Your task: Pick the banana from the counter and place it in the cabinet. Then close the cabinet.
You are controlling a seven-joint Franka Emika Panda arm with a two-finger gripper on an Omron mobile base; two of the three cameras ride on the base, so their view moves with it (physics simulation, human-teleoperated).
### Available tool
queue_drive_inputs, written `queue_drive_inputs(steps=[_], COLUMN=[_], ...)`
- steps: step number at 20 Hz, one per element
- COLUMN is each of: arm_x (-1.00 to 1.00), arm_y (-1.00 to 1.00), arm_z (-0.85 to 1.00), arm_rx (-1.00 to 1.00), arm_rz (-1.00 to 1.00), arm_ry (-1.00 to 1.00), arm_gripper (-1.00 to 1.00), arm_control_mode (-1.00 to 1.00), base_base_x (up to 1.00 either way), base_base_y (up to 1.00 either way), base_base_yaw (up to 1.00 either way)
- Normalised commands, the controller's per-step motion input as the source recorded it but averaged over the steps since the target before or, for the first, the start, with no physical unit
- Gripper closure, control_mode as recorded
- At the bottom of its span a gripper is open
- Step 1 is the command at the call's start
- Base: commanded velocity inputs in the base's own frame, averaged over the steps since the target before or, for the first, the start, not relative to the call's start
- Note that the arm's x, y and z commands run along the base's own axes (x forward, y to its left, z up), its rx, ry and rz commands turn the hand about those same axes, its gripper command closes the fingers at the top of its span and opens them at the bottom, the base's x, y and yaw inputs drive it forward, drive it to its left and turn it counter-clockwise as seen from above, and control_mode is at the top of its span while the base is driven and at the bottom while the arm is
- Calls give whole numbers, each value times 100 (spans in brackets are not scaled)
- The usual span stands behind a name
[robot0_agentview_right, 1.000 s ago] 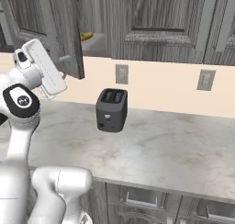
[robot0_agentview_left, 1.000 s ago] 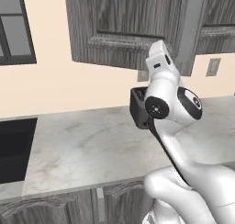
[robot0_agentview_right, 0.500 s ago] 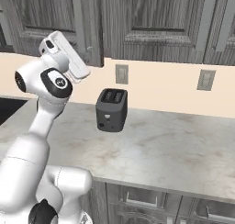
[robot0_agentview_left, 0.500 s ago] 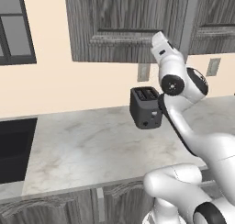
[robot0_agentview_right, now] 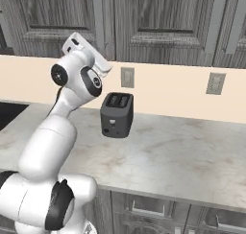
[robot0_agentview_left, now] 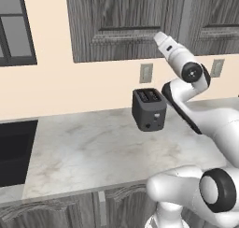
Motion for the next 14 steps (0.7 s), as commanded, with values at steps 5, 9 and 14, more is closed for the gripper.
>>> queue_drive_inputs(steps=[5, 9, 14], arm_x=[45, 32, -15], arm_y=[-15, -6, -3], arm_z=[0, 0, 36], arm_rx=[-8, -8, -12], arm_rz=[24, 24, 16], arm_ry=[21, 20, 25], arm_gripper=[-100, -100, -100], arm_control_mode=[-100, -100, -100], base_base_x=[0, 0, 0], base_base_y=[0, 0, 0], base_base_yaw=[0, 0, 0])
